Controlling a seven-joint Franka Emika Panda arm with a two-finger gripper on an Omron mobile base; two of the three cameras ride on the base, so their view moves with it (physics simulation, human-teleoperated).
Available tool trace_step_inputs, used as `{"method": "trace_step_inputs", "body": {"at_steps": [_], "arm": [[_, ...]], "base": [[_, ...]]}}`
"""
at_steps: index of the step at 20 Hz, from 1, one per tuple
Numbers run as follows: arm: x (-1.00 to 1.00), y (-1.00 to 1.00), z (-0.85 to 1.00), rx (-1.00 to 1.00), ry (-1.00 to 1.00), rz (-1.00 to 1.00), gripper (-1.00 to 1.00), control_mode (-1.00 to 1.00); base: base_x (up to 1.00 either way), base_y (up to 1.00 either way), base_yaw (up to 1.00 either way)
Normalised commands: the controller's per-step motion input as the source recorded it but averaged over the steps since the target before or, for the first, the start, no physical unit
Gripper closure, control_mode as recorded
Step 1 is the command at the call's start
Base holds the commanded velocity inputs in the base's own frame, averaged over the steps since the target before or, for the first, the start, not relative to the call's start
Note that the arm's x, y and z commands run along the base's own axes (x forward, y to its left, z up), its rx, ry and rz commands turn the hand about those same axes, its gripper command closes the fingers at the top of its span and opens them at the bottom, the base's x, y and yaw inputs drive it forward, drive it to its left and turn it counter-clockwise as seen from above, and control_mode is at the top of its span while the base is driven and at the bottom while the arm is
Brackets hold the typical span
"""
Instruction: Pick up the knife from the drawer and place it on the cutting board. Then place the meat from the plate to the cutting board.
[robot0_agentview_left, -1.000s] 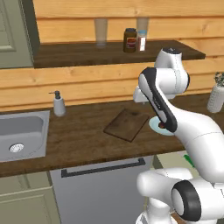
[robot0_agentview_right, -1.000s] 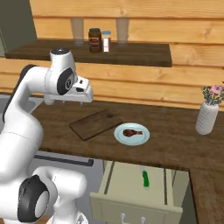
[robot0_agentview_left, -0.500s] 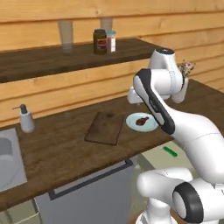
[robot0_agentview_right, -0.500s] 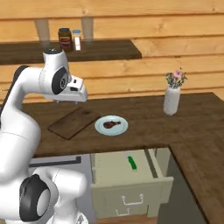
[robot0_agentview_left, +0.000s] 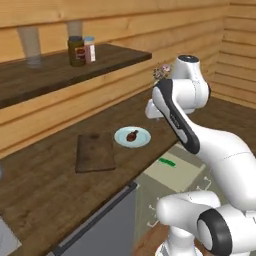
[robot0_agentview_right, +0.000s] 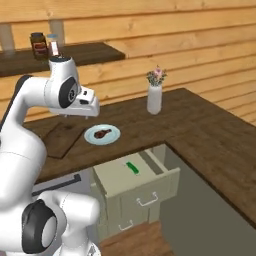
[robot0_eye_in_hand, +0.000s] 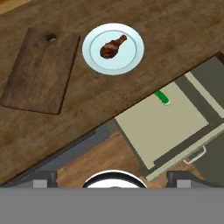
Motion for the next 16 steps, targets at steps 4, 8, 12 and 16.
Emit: {"method": "trace_step_inputs", "body": {"at_steps": [4, 8, 12, 16], "arm": [[0.0, 0.0, 0.0, 0.0, 0.0, 0.0, -1.0, 1.0], [0.0, 0.0, 0.0, 0.0, 0.0, 0.0, -1.0, 1.0], [0.0, 0.0, 0.0, 0.0, 0.0, 0.0, -1.0, 1.0], [0.0, 0.0, 0.0, 0.0, 0.0, 0.0, -1.0, -1.0]], "base": [[-0.09, 0.39, -0.63], [-0.03, 0.33, -0.61], [0.0, 0.46, -0.58], [0.0, 0.49, -0.31]]}}
